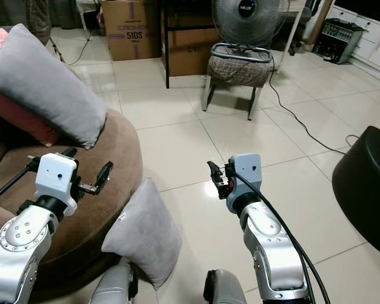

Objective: Move the pillow to the sofa from floor

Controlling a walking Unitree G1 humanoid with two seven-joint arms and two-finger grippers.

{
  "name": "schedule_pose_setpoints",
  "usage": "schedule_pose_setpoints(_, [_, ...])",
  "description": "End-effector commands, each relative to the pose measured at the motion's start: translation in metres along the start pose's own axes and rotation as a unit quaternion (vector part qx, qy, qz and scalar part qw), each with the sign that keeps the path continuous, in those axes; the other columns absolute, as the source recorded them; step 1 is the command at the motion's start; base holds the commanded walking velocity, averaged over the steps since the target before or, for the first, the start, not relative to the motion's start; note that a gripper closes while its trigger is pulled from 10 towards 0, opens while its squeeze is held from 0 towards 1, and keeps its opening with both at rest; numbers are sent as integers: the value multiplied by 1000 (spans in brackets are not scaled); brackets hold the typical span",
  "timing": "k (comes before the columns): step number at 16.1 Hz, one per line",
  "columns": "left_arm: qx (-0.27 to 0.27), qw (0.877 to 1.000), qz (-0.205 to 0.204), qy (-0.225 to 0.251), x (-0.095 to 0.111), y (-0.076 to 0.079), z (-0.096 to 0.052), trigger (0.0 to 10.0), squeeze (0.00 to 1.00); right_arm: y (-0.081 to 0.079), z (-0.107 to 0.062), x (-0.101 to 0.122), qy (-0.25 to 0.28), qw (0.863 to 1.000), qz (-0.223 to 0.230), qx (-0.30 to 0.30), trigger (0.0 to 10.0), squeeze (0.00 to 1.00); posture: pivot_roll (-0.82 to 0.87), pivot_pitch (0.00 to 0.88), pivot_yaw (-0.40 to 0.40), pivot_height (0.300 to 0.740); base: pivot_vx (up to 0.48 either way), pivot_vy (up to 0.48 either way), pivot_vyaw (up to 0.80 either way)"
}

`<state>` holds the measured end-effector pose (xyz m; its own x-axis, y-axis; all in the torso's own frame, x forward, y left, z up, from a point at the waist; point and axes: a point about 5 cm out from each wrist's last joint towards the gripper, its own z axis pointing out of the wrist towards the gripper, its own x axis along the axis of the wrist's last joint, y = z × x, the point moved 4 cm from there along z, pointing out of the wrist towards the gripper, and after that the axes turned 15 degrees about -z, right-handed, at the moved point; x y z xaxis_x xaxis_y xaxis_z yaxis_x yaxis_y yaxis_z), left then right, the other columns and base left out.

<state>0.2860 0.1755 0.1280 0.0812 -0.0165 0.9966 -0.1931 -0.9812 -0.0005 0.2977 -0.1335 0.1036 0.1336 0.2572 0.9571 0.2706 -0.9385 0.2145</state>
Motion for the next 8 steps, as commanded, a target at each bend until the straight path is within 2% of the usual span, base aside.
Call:
schedule_pose_setpoints(1, [-2,1000,-4,9,5,2,2,10000,0,5,0,2,3,1000,-1,-10,10000,0,77,0,-24,636,0,0,0])
schedule_pose_setpoints(2, [-2,1000,-5,10,6,2,2,10000,0,5,0,2,3,1000,1,-11,10000,0,77,0,-24,636,259,0,0])
schedule_pose_setpoints(5, [-3,1000,-7,11,6,1,2,10000,0,5,0,0,-4,1000,1,-10,10000,0,77,0,-23,636,305,0,-715])
schedule_pose_setpoints(8, [-2,1000,-8,11,6,1,2,10000,0,5,0,1,-2,1000,-3,-11,10000,0,77,0,-23,636,324,0,0])
